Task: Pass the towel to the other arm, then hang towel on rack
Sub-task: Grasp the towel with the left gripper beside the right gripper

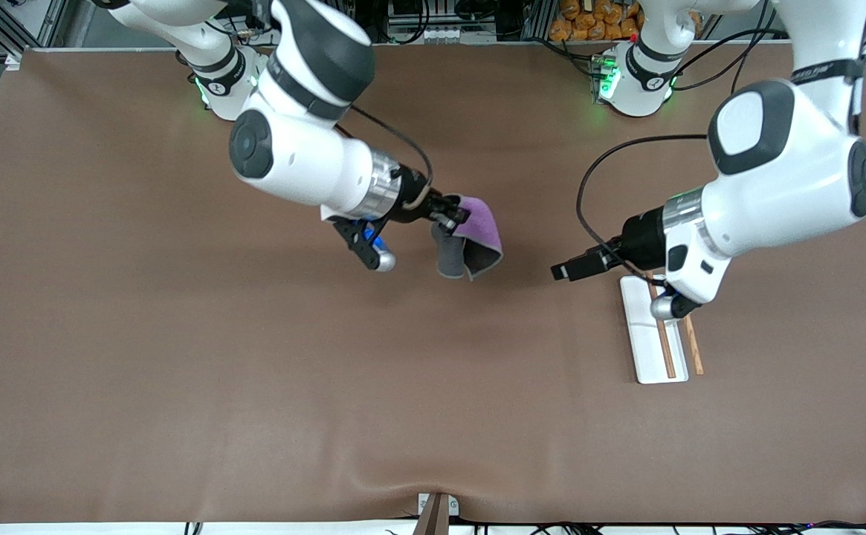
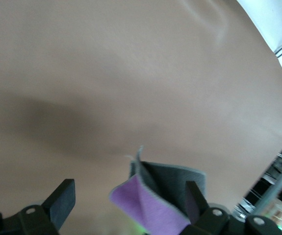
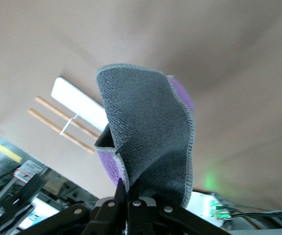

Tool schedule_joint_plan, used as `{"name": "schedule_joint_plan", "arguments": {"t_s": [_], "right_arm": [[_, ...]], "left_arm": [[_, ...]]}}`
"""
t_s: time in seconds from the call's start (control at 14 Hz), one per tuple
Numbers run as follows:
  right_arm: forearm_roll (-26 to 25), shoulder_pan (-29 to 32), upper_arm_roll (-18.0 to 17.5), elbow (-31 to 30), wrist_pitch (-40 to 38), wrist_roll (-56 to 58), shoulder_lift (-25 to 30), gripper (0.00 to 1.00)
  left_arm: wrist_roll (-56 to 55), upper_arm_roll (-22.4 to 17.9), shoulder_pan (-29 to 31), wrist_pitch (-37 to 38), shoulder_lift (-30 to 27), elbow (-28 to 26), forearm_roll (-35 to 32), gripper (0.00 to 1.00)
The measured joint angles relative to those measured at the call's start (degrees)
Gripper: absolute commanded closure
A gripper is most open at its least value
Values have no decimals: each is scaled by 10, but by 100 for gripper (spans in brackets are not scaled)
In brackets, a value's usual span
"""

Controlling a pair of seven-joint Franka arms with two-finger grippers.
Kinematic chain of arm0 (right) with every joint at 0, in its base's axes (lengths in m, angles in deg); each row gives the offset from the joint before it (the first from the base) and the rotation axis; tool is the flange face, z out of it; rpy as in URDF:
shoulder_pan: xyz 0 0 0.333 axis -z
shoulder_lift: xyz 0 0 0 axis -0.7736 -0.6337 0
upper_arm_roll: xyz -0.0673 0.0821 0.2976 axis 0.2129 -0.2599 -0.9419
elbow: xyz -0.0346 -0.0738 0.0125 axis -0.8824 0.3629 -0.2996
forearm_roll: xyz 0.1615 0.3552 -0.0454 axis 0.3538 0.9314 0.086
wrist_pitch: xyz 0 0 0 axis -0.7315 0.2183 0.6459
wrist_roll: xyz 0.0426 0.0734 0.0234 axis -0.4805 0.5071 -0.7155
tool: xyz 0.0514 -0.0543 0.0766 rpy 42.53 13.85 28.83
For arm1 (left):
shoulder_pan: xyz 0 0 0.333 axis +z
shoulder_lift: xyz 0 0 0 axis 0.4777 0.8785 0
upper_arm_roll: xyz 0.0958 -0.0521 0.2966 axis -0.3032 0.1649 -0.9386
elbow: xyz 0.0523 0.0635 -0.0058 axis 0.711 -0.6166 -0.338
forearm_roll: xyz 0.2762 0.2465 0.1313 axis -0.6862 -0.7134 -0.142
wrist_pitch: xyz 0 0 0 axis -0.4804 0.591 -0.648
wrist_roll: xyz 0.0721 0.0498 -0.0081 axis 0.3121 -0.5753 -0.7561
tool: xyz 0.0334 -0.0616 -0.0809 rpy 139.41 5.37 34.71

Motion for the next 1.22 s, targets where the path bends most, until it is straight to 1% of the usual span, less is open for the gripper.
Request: {"name": "schedule_joint_plan", "arguments": {"t_s": [0.14, 0.22, 0.29, 0.5, 0.57, 0.65, 0.86, 0.93, 1.08, 1.15, 1.22], "right_arm": [[0, -15, 0, 0, 26, -14, -1, 100], [0, -19, 0, 0, 30, -16, -2, 100], [0, -23, 1, 1, 34, -16, -5, 100], [0, -36, 1, 10, 54, -25, -18, 100], [0, -39, 2, 12, 57, -25, -21, 100], [0, -40, 2, 14, 58, -25, -23, 100], [0, -40, 2, 21, 58, -26, -23, 100], [0, -40, 2, 22, 58, -26, -23, 100], [0, -40, 2, 23, 57, -26, -24, 100], [0, -40, 2, 23, 57, -26, -24, 100], [0, -40, 2, 23, 57, -26, -24, 100]], "left_arm": [[-4, 0, -1, -1, 14, 1, 33, 18], [-13, 0, -3, -1, 19, 1, 41, 21], [-29, 0, -6, -1, 23, 1, 43, 21], [-68, 0, -18, 10, 26, 1, 42, 28], [-71, 0, -19, 23, 26, 1, 39, 29], [-73, 0, -20, 35, 27, 0, 34, 32], [-79, 0, -20, 66, 29, -5, 12, 36], [-79, -1, -20, 79, 30, -6, 1, 39], [-86, -1, -20, 93, 31, -7, -8, 51], [-95, -1, -20, 95, 31, -7, -8, 55], [-101, -1, -20, 96, 31, -7, -9, 56]]}}
